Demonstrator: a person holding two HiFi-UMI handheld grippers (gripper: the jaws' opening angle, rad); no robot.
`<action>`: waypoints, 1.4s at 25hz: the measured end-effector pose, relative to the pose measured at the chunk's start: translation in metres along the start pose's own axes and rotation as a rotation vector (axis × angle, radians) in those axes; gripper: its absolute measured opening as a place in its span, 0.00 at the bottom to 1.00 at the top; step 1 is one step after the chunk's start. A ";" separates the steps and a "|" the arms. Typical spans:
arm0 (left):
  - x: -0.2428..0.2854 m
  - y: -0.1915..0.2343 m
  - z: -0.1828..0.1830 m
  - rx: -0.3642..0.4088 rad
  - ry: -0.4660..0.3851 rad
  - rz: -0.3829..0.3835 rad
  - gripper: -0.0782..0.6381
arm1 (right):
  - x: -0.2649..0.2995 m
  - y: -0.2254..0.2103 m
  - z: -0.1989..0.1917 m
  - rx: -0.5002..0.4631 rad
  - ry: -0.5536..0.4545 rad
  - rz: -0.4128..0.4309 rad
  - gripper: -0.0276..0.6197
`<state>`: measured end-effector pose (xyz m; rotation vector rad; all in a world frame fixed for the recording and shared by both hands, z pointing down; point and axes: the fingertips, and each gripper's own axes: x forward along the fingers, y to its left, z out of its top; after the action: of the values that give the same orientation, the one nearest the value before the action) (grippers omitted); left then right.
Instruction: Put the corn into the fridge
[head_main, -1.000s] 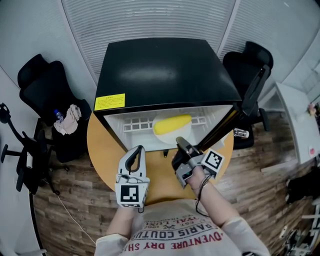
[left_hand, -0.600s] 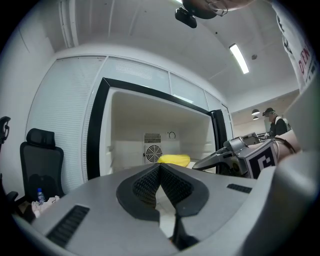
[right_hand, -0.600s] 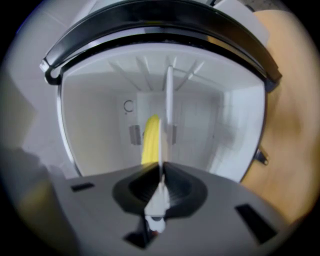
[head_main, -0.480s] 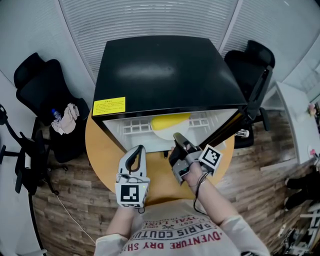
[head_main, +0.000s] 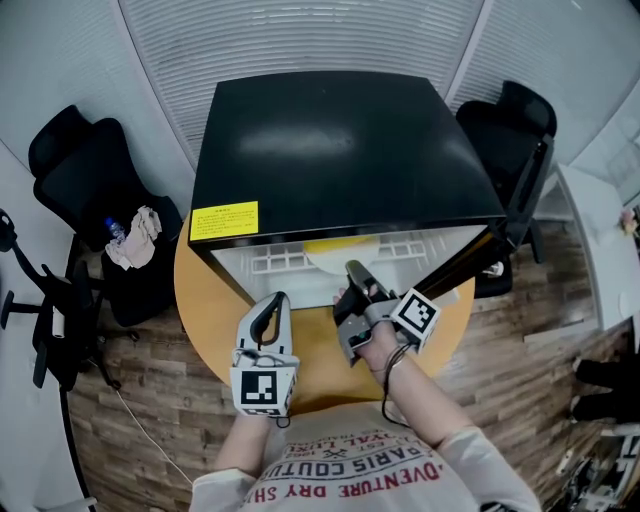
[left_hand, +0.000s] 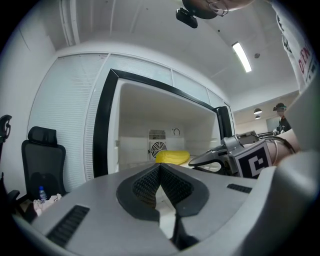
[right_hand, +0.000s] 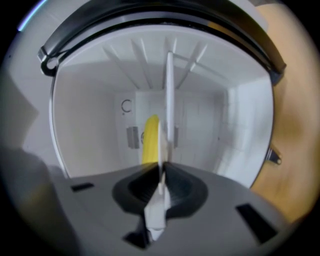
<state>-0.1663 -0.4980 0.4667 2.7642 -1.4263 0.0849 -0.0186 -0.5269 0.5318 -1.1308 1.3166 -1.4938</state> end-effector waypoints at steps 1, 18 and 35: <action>0.001 0.002 0.000 0.013 -0.001 -0.001 0.15 | 0.000 0.000 0.000 -0.004 -0.011 0.005 0.12; 0.001 -0.008 -0.005 0.005 0.019 -0.010 0.15 | -0.007 0.008 -0.004 -0.083 -0.009 0.104 0.31; -0.028 -0.068 0.007 0.003 0.013 -0.019 0.15 | -0.084 0.028 -0.034 -0.422 0.149 0.153 0.09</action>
<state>-0.1267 -0.4365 0.4582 2.7739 -1.3973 0.1048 -0.0298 -0.4401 0.4934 -1.1600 1.8391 -1.2397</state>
